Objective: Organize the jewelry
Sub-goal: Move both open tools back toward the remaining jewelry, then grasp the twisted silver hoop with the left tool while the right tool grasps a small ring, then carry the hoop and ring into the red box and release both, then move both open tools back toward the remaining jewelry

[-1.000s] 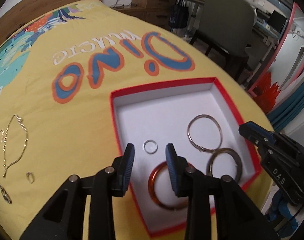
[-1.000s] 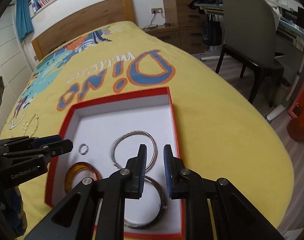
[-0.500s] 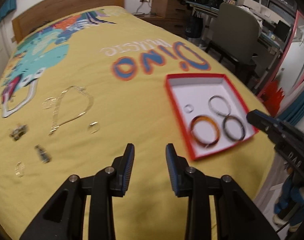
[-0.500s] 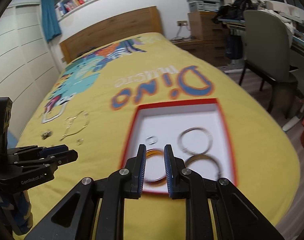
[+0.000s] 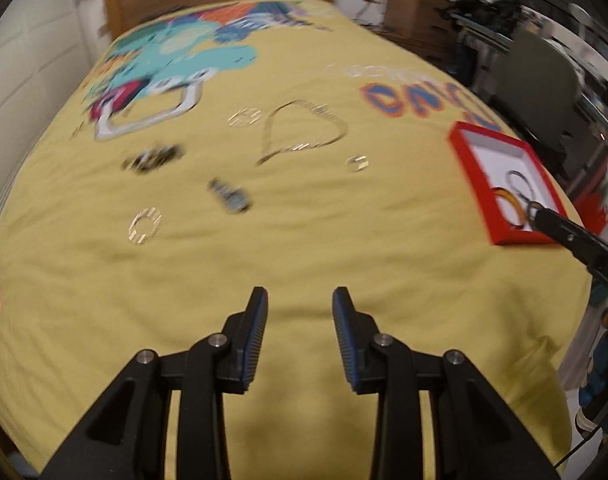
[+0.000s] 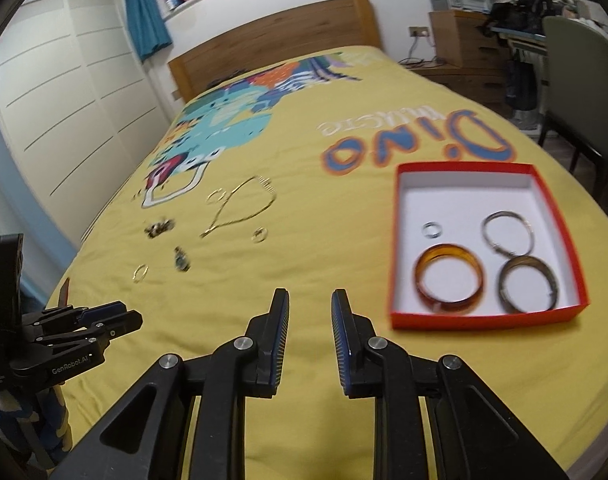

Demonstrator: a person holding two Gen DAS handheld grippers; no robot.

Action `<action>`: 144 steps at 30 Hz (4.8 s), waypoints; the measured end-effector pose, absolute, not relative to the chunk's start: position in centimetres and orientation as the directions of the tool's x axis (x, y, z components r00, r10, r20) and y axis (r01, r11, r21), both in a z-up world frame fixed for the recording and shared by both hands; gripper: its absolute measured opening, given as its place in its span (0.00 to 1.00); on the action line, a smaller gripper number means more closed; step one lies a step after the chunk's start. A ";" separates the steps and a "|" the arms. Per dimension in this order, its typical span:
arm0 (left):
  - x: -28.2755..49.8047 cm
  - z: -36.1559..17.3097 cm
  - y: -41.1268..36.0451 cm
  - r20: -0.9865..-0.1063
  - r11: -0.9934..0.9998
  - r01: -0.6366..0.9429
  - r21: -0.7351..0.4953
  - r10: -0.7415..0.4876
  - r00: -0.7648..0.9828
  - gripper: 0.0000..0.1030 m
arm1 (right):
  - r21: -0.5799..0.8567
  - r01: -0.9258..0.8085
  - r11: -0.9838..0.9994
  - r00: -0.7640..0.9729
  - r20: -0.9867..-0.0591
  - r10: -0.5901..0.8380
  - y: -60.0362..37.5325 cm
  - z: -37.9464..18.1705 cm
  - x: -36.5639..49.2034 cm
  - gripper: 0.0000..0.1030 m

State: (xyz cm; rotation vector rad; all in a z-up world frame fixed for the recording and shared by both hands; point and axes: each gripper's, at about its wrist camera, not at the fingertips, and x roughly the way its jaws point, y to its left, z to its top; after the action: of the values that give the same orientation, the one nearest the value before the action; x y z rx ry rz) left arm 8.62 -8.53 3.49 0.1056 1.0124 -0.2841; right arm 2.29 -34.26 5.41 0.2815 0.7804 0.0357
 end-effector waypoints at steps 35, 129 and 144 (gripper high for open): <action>23.8 -4.8 4.7 -0.887 0.990 0.002 -0.141 -0.127 0.443 0.43 | 0.238 -0.058 0.970 0.606 -0.763 0.224 -27.5 -1.7 19.7 0.44; 16.8 3.5 -16.5 -0.843 0.924 0.364 -0.119 -0.287 0.454 0.38 | 0.142 0.043 0.989 0.694 -0.716 0.073 -42.6 8.6 8.5 0.29; 18.2 -0.2 -2.8 -0.858 0.975 0.133 -0.177 -0.219 0.464 0.38 | 0.174 -0.098 0.980 0.633 -0.749 0.196 -32.4 5.7 11.9 0.29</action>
State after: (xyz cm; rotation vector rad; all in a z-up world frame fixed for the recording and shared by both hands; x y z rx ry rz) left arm 18.24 -2.83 -0.22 -0.0891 1.0671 -0.2166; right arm 11.90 -32.36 5.69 0.1211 0.8694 0.1683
